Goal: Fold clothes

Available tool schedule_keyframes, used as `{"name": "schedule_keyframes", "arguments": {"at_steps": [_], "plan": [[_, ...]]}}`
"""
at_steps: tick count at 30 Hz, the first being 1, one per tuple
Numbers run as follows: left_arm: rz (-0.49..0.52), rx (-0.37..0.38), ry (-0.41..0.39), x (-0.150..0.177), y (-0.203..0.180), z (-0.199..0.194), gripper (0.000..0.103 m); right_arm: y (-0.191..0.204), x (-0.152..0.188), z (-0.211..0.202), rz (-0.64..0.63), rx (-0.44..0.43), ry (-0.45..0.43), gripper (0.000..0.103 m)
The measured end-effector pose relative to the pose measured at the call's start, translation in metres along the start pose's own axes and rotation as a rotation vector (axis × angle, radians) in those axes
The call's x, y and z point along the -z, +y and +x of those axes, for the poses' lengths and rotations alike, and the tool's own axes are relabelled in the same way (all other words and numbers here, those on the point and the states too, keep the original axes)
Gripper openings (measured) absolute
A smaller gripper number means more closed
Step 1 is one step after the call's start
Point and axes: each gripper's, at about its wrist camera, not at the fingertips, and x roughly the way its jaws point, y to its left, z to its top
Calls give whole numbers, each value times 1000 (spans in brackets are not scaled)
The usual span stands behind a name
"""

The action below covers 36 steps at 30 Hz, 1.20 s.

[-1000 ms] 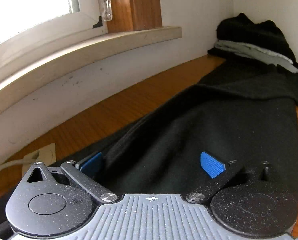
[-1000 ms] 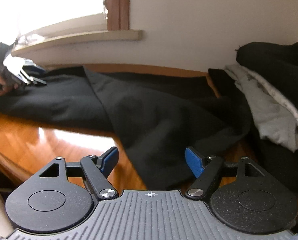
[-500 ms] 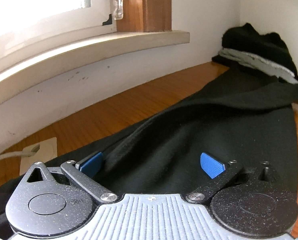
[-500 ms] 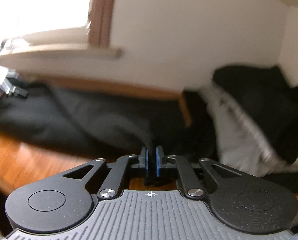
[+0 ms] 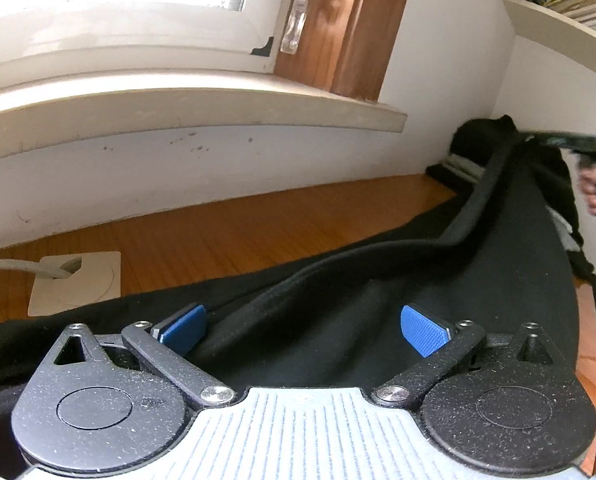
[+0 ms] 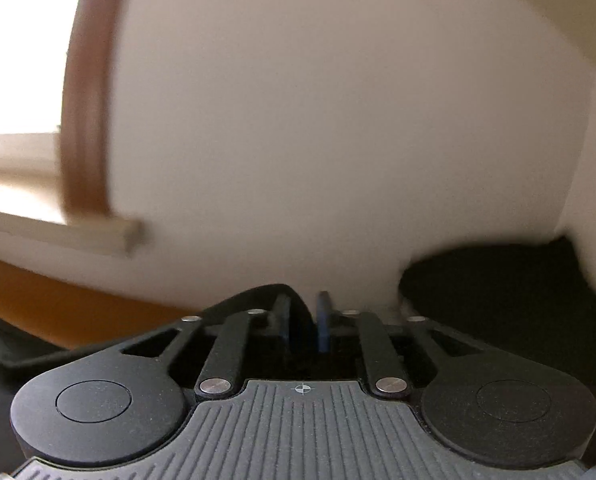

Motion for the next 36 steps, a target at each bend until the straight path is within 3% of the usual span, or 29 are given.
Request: {"name": "schedule_keyframes", "arguments": {"at_steps": [5,8,14,17,21,22,23,24,25,32,34,36], "plan": [[3,-17,11,0,-3,4,103,-18,42,8,81,-16,73,39],[11,-25,15,0,-5,5,103,-35,72,-5,126,-28,103,52],[5,-24,18,1,-4,4,103,-54,117,-26,207,-24,147,53],[0,-21,18,1,-3,4,103,-59,129,-30,251,-24,149,60],[-6,-17,18,1,-2,3,103,-64,137,-36,340,-79,138,59],[-6,-17,18,1,-2,3,103,-63,137,-34,351,-93,133,59],[-7,-17,18,1,-2,3,103,-61,135,-33,346,-100,122,49],[-9,-17,17,1,-2,3,103,-58,132,-34,332,-104,108,21],[-11,-16,16,1,-2,3,103,-54,129,-38,314,-100,82,13],[-13,-16,16,1,-1,4,103,-43,80,-87,298,-101,-196,4],[-15,-16,15,1,0,4,103,-41,70,-93,295,-102,-222,3],[-16,-16,13,1,0,4,103,-39,69,-86,267,-110,-173,2]]}}
